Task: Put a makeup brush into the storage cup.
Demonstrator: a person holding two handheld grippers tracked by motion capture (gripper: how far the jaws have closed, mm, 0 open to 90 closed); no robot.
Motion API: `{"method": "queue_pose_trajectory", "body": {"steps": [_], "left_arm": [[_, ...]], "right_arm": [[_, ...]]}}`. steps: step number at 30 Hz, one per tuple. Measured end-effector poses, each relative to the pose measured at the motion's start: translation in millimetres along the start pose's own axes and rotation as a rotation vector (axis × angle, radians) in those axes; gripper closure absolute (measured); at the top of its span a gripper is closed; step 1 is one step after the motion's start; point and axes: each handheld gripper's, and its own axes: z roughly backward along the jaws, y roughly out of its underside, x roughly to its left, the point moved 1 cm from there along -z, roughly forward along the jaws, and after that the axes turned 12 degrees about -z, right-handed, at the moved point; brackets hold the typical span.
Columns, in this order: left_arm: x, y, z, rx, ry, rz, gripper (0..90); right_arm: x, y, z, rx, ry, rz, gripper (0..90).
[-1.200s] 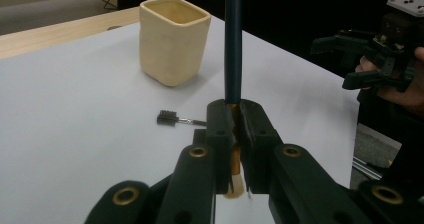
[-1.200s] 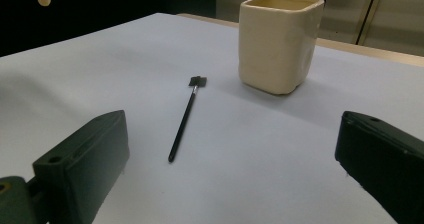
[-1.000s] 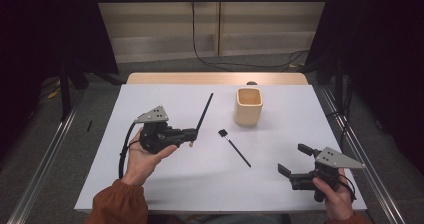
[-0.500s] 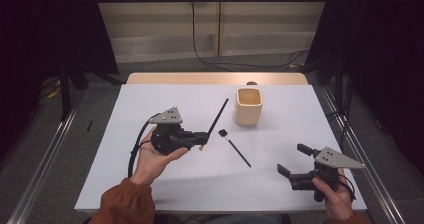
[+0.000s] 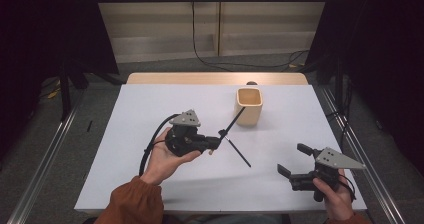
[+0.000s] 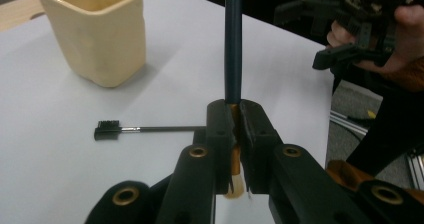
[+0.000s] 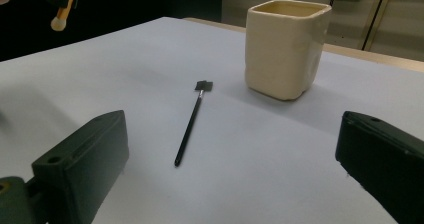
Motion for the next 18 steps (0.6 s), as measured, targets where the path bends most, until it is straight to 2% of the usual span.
{"method": "queue_pose_trajectory", "body": {"steps": [1, 4, 12, 16, 18], "left_arm": [[-0.7, -0.3, -1.8, 0.031, -0.005, -0.008, 84.2], [-2.7, 0.0, -6.7, 0.072, 0.014, -0.018, 84.2], [-3.1, 1.1, -11.6, 0.147, 0.025, -0.002, 84.2], [-2.1, -0.1, -12.0, 0.204, 0.040, -0.030, 84.2], [-4.3, -0.8, -14.2, 0.261, 0.041, -0.059, 84.2]], "right_arm": [[0.1, 0.1, -0.2, 0.002, -0.002, 0.001, 0.0], [0.2, 0.2, -0.8, 0.005, -0.004, 0.002, 0.0], [0.5, 0.5, -1.6, 0.009, -0.006, 0.001, 0.0], [1.1, 0.5, -2.2, 0.010, -0.008, 0.002, 0.0], [1.3, 0.4, -2.4, 0.008, -0.009, 0.002, 0.0]]}}
